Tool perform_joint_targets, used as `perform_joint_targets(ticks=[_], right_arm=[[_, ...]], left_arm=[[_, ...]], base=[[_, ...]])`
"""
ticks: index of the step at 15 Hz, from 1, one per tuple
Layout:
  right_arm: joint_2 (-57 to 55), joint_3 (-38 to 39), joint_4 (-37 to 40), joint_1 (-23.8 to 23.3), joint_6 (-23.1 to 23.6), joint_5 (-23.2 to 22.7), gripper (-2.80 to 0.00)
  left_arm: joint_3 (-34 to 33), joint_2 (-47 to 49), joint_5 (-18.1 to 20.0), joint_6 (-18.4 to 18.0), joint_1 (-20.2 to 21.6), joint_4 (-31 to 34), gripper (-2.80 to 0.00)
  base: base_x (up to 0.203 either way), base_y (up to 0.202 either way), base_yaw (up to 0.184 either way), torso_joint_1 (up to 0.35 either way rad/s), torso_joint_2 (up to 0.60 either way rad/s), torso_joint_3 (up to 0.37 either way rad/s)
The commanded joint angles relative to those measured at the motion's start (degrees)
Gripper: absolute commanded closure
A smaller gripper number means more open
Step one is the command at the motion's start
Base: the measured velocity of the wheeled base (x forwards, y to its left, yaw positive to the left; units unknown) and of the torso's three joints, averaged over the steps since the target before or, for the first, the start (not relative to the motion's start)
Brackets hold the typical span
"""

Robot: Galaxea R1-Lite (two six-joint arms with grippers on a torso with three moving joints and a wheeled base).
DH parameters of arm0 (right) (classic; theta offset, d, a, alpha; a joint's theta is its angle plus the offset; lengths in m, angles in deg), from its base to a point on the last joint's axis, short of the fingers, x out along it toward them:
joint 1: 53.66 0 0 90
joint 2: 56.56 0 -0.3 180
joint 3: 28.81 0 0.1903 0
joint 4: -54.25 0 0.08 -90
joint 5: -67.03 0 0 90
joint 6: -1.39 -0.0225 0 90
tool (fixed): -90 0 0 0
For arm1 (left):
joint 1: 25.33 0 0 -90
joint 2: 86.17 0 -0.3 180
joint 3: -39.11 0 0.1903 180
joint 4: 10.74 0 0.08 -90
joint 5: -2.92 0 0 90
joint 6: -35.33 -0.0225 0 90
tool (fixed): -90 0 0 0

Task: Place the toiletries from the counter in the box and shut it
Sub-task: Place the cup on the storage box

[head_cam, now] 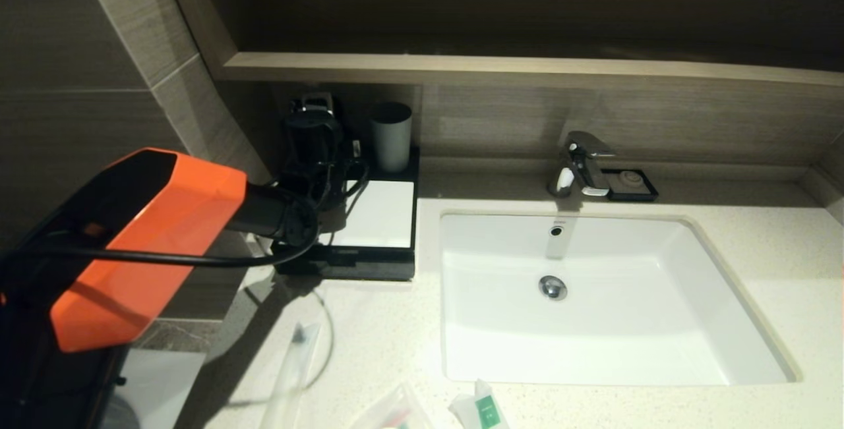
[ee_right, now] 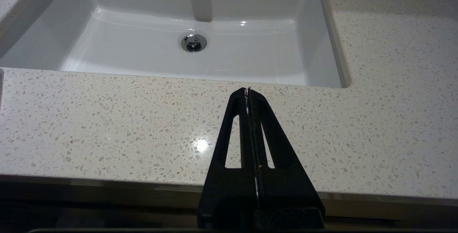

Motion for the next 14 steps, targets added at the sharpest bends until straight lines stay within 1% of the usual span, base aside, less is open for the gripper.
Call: perform_joint_targets(ticks=[1,7,9,10,14], right_arm=[[0.0,0.0,0.0,0.0,0.1,0.0,0.0],[0.0,0.0,0.0,0.0,0.1,-0.1,0.0],[0.0,0.0,0.0,0.0,0.1,0.0,0.0],[0.0,0.0,0.0,0.0,0.1,0.0,0.0],[0.0,0.0,0.0,0.0,0.1,0.0,0.0]], left_arm=[[0.2,0.2,-0.2,0.0,0.0,-0.2,0.0],[0.2,0.2,-0.2,0.0,0.0,0.3,0.0],[0.2,0.1,-0.8,0.0,0.0,0.8,0.0],[0.2,0.1,-0.8,0.0,0.0,0.8,-2.8],[0.2,-0.3,-0.9,0.1,0.0,0.4,-2.8]], base=[[0.0,0.0,0.0,0.0,0.0,0.0],[0.0,0.0,0.0,0.0,0.0,0.0],[0.0,0.0,0.0,0.0,0.0,0.0],[0.0,0.0,0.0,0.0,0.0,0.0],[0.0,0.0,0.0,0.0,0.0,0.0]])
